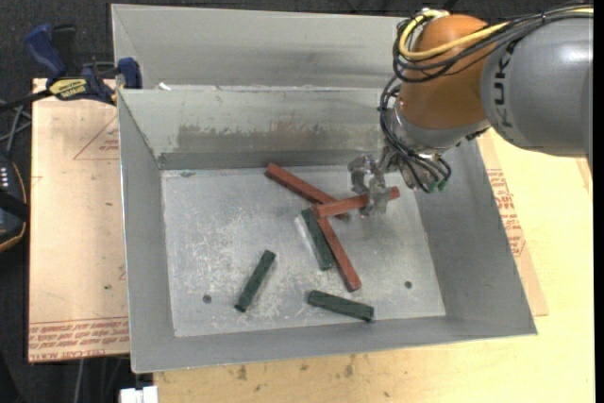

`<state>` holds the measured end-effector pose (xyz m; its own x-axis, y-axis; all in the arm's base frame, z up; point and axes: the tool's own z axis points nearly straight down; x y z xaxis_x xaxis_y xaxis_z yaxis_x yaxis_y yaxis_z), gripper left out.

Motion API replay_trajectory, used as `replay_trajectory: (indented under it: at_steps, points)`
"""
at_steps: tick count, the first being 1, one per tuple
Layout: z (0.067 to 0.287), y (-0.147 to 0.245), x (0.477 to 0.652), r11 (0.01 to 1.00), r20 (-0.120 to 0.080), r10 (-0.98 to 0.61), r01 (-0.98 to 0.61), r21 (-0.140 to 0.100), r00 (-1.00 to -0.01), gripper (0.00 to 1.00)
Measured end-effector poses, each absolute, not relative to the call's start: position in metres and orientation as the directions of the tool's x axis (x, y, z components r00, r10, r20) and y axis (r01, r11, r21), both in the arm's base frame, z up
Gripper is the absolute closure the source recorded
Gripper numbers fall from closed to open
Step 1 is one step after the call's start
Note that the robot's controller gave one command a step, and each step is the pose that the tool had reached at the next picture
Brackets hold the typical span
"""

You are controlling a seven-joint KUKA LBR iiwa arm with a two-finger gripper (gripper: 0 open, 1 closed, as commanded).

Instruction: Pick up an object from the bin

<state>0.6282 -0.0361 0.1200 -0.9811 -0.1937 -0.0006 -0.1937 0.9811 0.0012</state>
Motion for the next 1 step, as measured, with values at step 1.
replay_trajectory:
  at_steps: [1]
  points:
    - [0.1347,-0.0360,0.6291,0.981,-0.006,-0.194,-0.194,0.000,-0.981,1.00]
